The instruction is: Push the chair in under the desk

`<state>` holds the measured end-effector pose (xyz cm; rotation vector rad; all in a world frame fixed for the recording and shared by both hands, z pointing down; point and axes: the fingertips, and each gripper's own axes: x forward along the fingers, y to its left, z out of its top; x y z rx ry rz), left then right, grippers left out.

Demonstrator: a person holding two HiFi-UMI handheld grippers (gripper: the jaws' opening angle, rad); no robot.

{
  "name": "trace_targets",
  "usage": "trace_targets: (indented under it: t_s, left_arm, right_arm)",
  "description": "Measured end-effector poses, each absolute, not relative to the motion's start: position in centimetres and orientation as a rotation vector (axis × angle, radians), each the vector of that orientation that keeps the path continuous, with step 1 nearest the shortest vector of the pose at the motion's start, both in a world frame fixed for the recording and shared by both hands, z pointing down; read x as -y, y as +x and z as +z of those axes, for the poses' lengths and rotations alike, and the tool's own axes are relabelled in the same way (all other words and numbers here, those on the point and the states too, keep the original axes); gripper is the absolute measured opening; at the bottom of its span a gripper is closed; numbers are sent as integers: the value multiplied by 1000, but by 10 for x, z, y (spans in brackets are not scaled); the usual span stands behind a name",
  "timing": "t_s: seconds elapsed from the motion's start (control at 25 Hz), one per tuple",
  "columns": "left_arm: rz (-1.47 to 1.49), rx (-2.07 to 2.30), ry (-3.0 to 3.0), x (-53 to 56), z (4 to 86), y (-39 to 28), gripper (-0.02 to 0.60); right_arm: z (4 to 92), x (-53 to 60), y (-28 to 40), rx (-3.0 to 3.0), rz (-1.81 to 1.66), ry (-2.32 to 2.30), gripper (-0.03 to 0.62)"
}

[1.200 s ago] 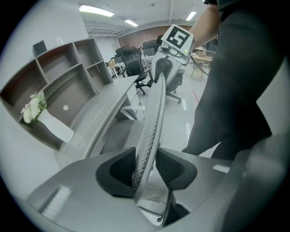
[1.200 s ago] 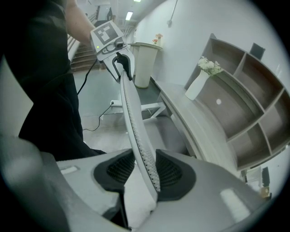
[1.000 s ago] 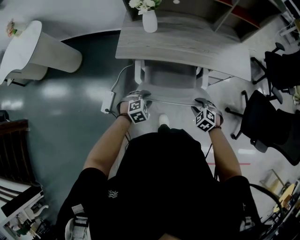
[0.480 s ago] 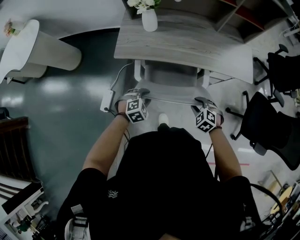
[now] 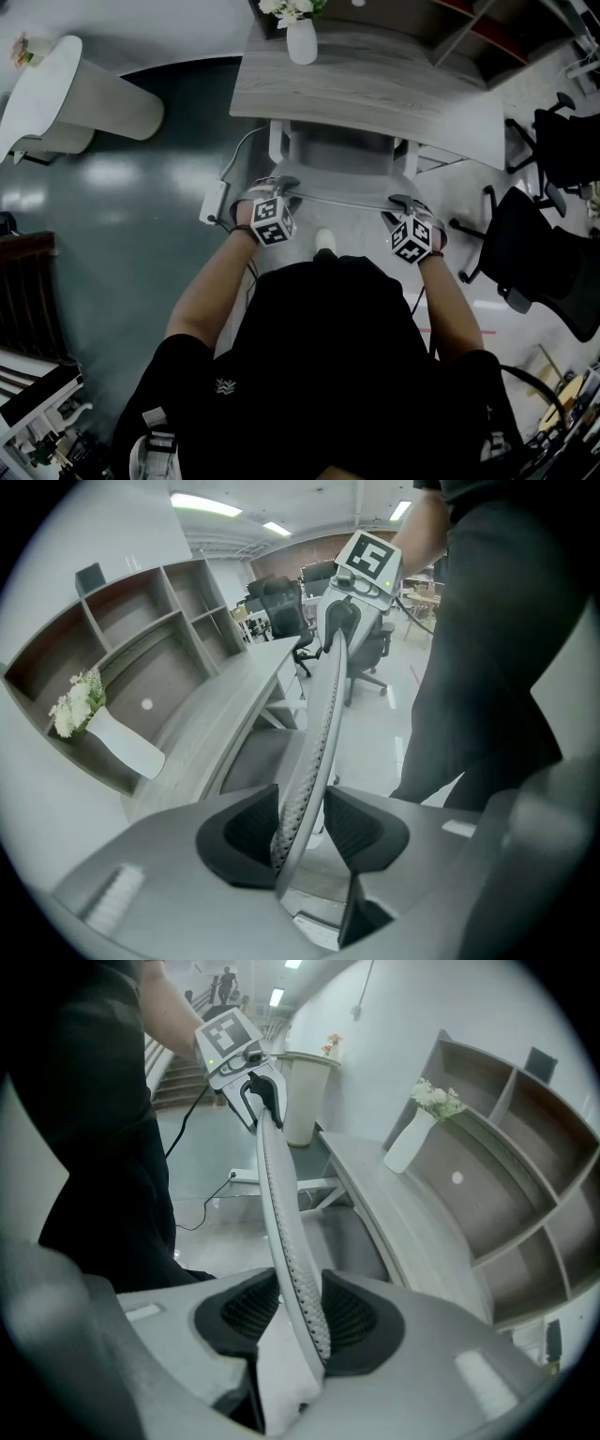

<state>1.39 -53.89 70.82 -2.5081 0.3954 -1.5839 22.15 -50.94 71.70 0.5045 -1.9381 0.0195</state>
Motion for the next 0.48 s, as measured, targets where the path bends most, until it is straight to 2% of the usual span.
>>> trace_targets:
  t_s: [0.24, 0.48]
  left_arm:
    - [-1525, -417, -2569, 522, 684, 20, 160]
    - [-1122, -734, -2804, 546, 612, 24, 124]
  right_arm:
    - [700, 499, 216, 2020, 182, 498, 161]
    - [638, 512, 203, 2259, 302, 636, 164]
